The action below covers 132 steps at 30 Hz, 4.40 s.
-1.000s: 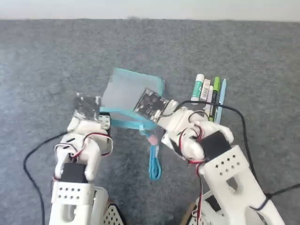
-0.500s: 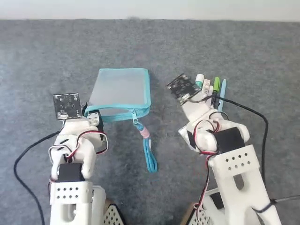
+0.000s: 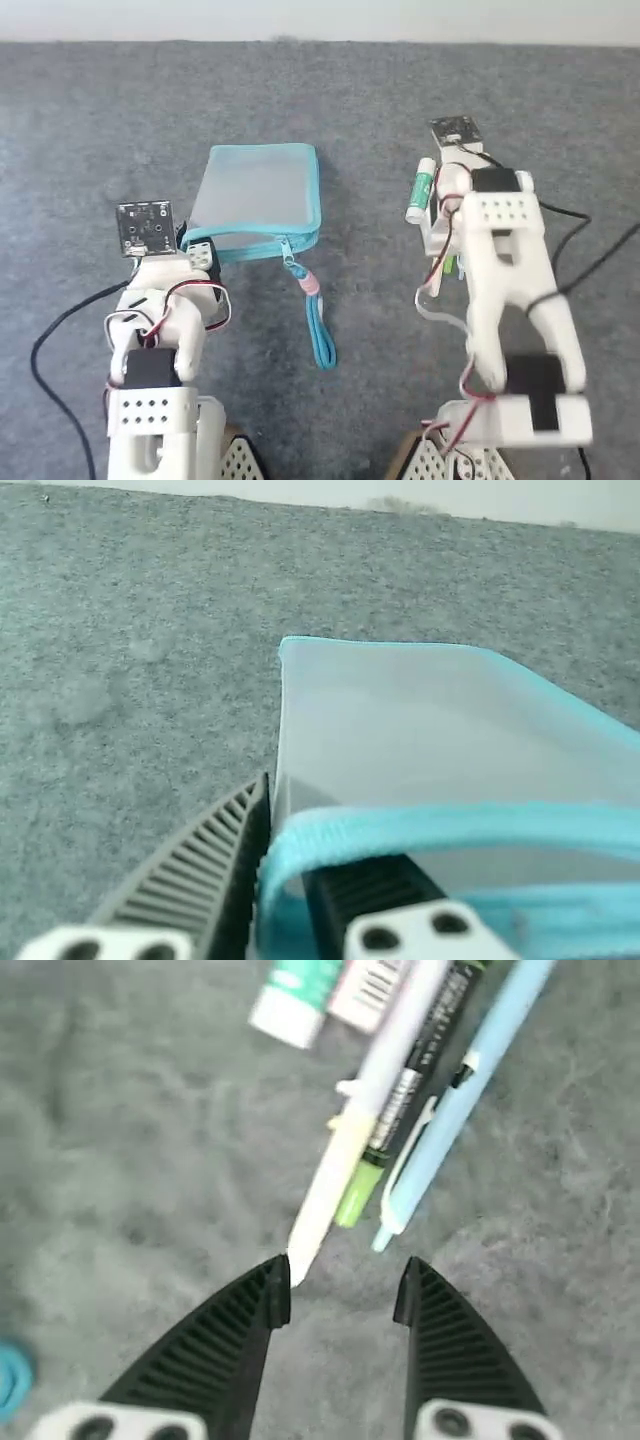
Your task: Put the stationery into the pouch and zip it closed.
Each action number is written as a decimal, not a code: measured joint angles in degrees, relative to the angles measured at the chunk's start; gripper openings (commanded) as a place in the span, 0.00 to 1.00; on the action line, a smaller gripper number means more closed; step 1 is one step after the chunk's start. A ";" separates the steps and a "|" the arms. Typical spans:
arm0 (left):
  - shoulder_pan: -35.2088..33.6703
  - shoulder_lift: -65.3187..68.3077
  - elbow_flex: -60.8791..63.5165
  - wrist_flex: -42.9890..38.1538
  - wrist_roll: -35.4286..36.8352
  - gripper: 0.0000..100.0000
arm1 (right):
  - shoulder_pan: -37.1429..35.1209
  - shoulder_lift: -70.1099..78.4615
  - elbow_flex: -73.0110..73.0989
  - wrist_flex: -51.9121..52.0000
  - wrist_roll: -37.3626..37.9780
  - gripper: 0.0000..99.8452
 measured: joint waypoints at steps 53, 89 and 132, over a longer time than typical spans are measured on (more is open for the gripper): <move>0.00 0.00 0.00 -0.09 0.00 0.01 | 9.67 24.97 -16.62 -3.25 -0.18 0.01; 0.00 0.00 0.00 -0.09 0.00 0.01 | 3.60 12.48 4.22 -8.00 3.43 0.22; 0.00 0.00 0.00 -1.14 0.00 0.01 | 11.43 12.40 2.29 -1.76 7.21 0.23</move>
